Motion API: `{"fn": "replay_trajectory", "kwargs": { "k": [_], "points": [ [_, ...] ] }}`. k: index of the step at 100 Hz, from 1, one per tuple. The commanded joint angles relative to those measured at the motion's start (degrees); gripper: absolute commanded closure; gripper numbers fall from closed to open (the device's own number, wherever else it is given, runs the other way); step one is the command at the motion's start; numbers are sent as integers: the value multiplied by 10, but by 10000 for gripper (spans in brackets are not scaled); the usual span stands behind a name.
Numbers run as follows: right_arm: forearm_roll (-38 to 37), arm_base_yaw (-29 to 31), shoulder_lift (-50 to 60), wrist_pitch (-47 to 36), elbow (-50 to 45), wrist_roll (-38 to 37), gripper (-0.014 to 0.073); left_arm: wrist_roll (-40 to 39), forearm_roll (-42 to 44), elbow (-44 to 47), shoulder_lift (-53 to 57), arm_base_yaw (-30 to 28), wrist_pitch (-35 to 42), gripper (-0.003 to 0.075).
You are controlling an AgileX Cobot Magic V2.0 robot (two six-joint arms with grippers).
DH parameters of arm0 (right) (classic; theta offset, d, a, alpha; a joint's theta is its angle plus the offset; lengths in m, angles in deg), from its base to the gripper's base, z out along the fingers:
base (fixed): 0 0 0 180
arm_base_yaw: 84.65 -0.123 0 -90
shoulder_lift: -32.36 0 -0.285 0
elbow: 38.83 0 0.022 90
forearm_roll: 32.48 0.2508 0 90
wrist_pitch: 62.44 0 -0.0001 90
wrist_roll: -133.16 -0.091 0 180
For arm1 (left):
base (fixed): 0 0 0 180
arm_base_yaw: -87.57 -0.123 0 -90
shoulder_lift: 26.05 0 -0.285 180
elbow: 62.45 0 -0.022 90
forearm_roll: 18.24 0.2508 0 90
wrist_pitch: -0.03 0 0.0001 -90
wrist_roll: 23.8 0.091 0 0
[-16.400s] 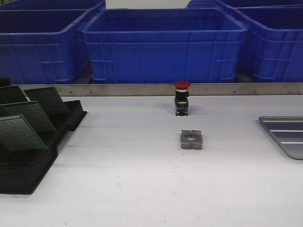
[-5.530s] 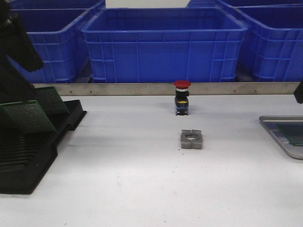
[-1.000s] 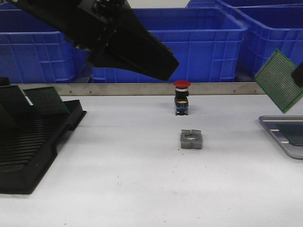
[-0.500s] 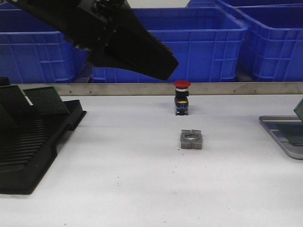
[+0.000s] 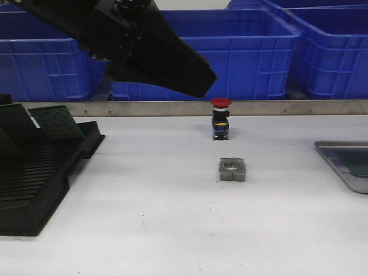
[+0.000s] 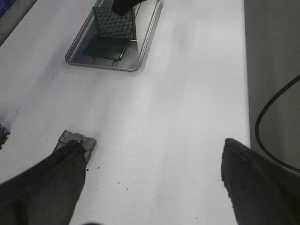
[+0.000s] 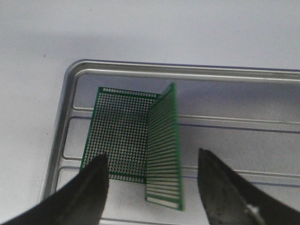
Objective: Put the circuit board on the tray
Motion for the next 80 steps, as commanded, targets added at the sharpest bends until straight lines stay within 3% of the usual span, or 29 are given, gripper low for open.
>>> {"fn": "replay_trajectory", "kwargs": {
  "k": [1, 15, 29, 37, 47, 55, 80],
  "points": [
    [9, 3, 17, -18, 15, 0, 67, -4, -29, -14, 22, 2, -2, 171],
    [9, 3, 18, -18, 15, 10, 68, -4, -25, -14, 22, 2, 3, 210],
    [9, 3, 28, 8, 15, 11, 84, -10, -17, -14, 22, 2, 19, 381],
    [9, 3, 41, 21, 15, 16, 209, -10, -17, -14, 25, 2, 27, 538],
    [9, 3, 63, 35, 15, 19, 474, -10, -12, -14, 28, -8, 40, 738],
    [9, 3, 85, 55, 15, 34, 669, -10, -11, -14, 28, -32, 41, 737],
    [9, -18, 138, 78, 15, 39, 655, -21, -12, -14, 51, -148, 17, 737]
  ]
}}
